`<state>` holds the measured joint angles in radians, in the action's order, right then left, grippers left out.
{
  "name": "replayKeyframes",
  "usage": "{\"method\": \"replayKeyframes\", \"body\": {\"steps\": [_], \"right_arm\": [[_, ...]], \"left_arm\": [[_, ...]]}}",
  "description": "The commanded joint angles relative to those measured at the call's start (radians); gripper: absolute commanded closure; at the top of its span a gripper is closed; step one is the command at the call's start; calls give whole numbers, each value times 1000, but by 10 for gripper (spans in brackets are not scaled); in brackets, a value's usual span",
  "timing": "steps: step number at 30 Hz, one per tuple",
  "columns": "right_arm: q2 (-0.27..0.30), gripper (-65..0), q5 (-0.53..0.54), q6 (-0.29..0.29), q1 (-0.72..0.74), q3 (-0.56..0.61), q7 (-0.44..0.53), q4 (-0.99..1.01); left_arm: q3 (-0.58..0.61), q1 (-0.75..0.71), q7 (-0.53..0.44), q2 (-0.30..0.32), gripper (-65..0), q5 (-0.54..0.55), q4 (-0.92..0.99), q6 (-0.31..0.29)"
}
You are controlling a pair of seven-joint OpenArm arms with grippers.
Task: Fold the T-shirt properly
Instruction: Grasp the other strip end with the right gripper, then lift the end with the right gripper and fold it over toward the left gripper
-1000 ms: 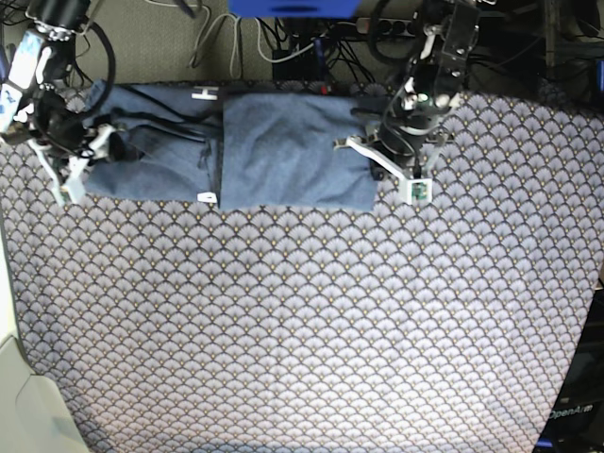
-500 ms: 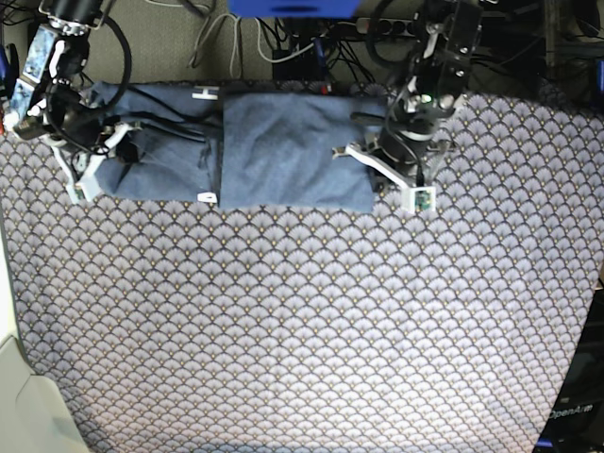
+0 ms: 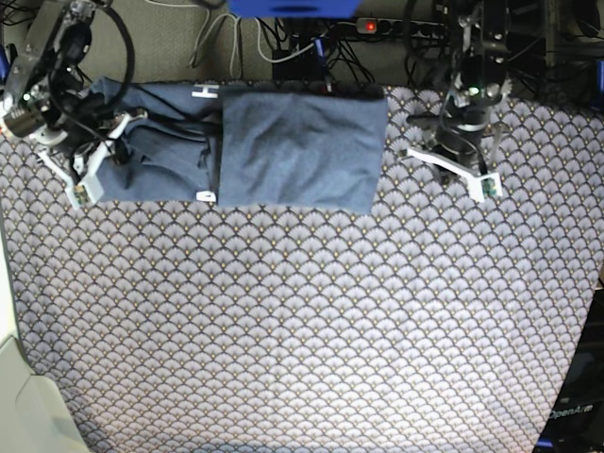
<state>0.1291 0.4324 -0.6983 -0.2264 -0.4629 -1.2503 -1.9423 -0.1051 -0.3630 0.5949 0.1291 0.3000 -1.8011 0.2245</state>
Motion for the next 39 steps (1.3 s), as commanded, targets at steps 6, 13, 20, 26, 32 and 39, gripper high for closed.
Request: {"method": "replayKeyframes", "body": {"steps": [6,13,20,26,32,39], "right_arm": [[-50,0,13,0,17,8,-52,-47],[-76,0,15,0,19,149,-50,-72],[-115,0,15,0,46,247,-50,-76],[-159,0,15,0,104,338,-52,-75],[-237,0,15,0,143,456,-45,-68],[-286,0,9,0,144,513,-1,-42]], "left_arm": [[-92,-49,-20,4,-5,0,-18,-1],[-189,-78,-20,5,-5,0,-19,-3],[-241,-97,-20,50,-5,0,-19,-3],[-242,-106,-20,73,-5,0,-19,-3],[-242,-107,-20,76,-5,-6,-19,-3],[-242,-107,-19,74,-5,-2,-19,-3]]}}
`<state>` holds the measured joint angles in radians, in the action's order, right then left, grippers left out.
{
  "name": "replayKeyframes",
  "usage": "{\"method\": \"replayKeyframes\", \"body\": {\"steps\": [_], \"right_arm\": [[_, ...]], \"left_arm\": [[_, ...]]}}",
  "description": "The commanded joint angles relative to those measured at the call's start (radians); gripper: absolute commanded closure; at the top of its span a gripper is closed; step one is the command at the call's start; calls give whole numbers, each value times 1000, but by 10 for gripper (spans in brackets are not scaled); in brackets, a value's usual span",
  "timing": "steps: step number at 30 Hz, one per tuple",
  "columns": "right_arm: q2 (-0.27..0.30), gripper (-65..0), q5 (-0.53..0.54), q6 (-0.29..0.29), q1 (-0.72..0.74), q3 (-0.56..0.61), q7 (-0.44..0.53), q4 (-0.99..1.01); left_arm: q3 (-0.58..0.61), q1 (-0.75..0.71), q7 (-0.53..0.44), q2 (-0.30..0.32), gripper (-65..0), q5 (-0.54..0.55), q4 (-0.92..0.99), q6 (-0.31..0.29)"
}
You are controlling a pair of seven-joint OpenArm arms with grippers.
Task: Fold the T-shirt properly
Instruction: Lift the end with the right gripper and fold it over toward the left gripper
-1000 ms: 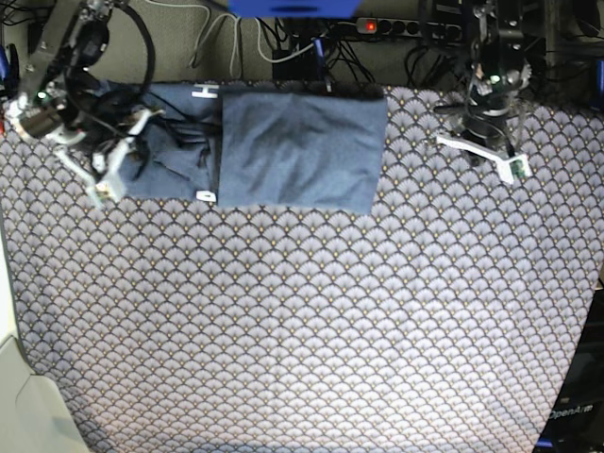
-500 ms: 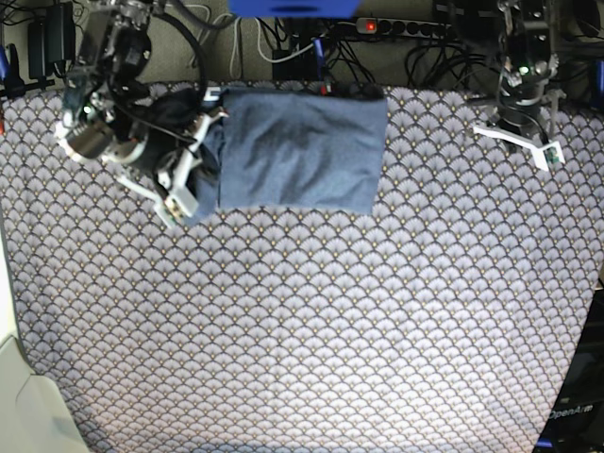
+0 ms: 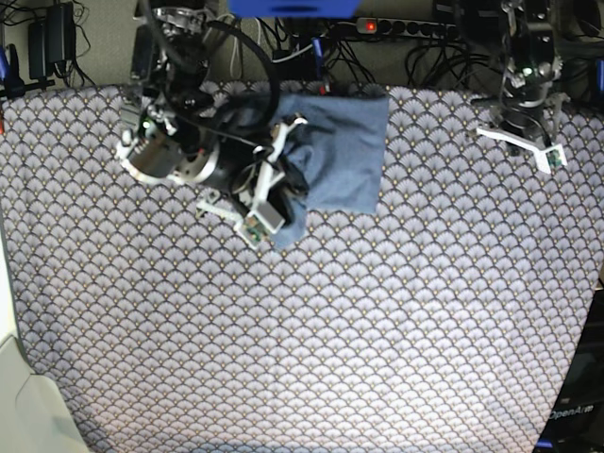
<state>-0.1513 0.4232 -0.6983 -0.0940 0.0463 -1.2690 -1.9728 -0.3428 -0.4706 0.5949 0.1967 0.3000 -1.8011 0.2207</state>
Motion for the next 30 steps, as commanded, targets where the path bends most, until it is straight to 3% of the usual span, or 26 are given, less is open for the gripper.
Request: {"method": "replayKeyframes", "body": {"steps": [1,7,20,30], "right_arm": [[-6,0,18,0,15,4,30,7],[-6,0,18,0,40,13,65,119],[-6,0,18,0,66,203,211,244],[2,0,18,0,153,203,208,396]], "left_arm": [[-5,0,-19,4,-5,-2,-19,1],[-3,-14,-19,-1,-5,-2,-19,1],[-3,-10,-19,5,-5,-2,-19,1],[-3,-10,-19,5,-5,-2,-19,1]]}}
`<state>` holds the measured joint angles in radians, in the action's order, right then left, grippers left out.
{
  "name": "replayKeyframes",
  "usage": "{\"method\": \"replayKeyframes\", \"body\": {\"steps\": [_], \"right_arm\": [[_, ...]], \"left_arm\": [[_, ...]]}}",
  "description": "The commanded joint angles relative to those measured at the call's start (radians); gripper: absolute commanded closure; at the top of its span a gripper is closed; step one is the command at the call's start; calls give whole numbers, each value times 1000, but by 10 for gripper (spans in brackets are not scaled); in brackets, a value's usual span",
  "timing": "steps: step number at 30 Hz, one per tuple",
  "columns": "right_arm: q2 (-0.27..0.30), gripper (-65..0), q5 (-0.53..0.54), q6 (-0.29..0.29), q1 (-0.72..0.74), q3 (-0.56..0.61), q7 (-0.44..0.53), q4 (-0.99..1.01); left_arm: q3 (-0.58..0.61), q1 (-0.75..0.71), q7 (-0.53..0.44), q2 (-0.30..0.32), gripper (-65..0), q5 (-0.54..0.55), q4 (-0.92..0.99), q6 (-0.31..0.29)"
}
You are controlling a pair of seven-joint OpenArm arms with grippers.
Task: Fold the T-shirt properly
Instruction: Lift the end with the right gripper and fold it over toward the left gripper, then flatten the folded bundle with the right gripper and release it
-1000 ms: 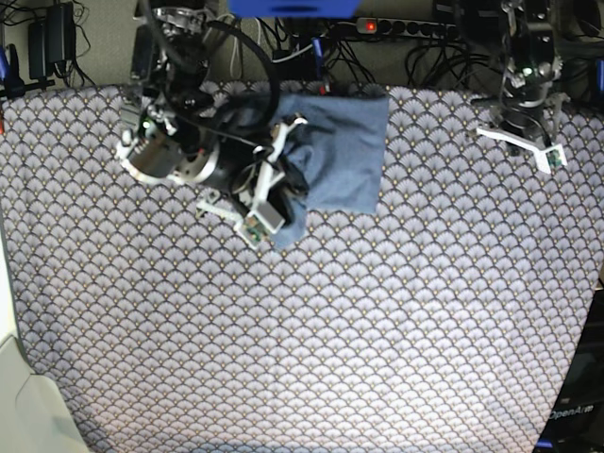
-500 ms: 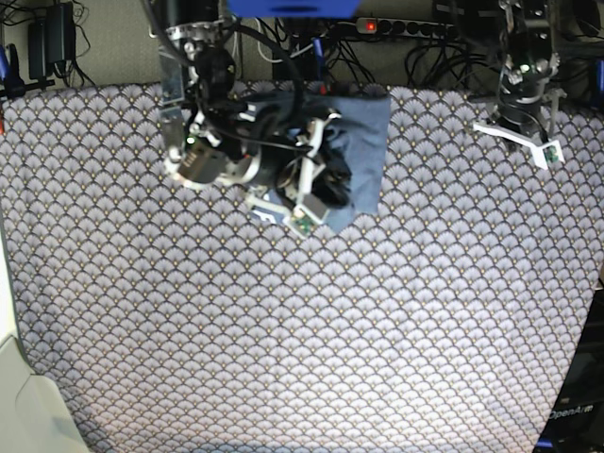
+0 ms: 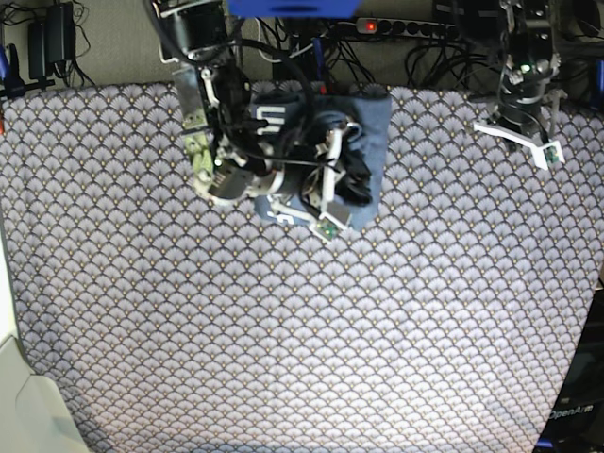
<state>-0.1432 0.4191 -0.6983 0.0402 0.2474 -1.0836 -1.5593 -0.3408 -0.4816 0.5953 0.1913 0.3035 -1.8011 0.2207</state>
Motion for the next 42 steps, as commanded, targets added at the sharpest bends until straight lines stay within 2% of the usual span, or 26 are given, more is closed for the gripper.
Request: {"method": "replayKeyframes", "body": {"steps": [1,5,15,21,28,42], "right_arm": [[-5,-12,22,0,20,2,23,-8],[6,-104,22,0,25,0,23,-5],[6,-269,25,0,23,86,21,-112],[17,-269,25,0,20,82,21,-204],[89,-269,25,0,14,63,23,-284],[222,-269,25,0,-84,-27,30,-281]], "left_arm": [[-5,-1,-19,10,-5,-5,-19,1],[-5,-1,-19,9,-5,-5,-19,1],[-5,-2,-19,10,-5,-5,-19,1],[-7,-21,-21,12,-5,-5,-19,1],[-7,-22,-21,12,-5,-5,-19,1],[-7,-45,-21,3,-5,-3,-79,1]]}}
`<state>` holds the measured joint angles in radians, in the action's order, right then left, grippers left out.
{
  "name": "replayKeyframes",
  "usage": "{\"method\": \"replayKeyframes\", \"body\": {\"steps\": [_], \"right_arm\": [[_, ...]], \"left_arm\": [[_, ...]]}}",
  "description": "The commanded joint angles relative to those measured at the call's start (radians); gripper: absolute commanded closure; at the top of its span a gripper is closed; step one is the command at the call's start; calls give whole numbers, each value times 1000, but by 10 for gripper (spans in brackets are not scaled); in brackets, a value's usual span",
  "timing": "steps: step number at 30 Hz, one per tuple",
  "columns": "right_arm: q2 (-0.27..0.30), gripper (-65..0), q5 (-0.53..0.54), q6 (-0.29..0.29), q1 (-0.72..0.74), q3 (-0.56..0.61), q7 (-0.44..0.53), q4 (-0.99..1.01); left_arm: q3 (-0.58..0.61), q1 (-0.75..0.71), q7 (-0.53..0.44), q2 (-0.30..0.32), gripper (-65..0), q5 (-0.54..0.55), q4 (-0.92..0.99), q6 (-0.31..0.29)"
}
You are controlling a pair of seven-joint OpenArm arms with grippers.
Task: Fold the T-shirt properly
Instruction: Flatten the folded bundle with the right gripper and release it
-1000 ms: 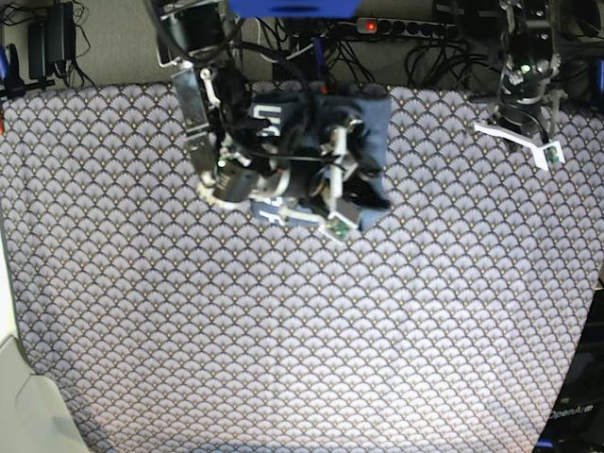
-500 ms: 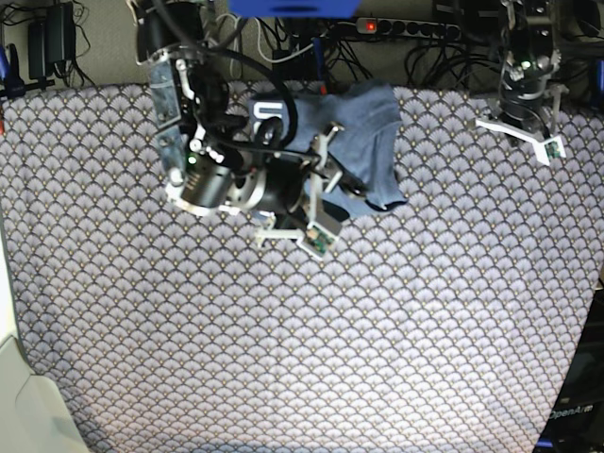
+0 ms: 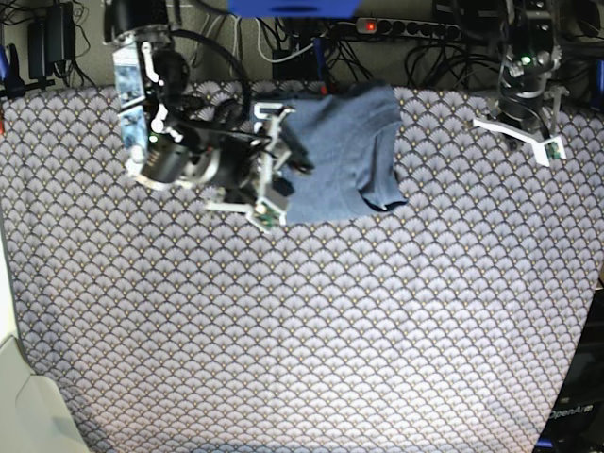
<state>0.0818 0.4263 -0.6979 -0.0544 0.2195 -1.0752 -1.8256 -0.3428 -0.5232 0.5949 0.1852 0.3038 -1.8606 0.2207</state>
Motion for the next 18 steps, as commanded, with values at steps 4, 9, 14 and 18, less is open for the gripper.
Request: {"method": "replayKeyframes", "body": {"steps": [4,9,14,18], "right_arm": [[29,-269,18,0,-19,-13,57,-10],[49,-269,18,0,-52,-12,135,57],[80,-269,18,0,-54,-13,180,123],[105,-268,18,0,-52,-13,189,119]], "left_arm": [[-5,-4,-20,9,-5,-4,-21,1],[1,-15,-20,7,-5,-4,-58,1],[4,-16,-20,7,-5,-4,-83,1],[6,-12,-20,7,-5,1,-83,1]]}}
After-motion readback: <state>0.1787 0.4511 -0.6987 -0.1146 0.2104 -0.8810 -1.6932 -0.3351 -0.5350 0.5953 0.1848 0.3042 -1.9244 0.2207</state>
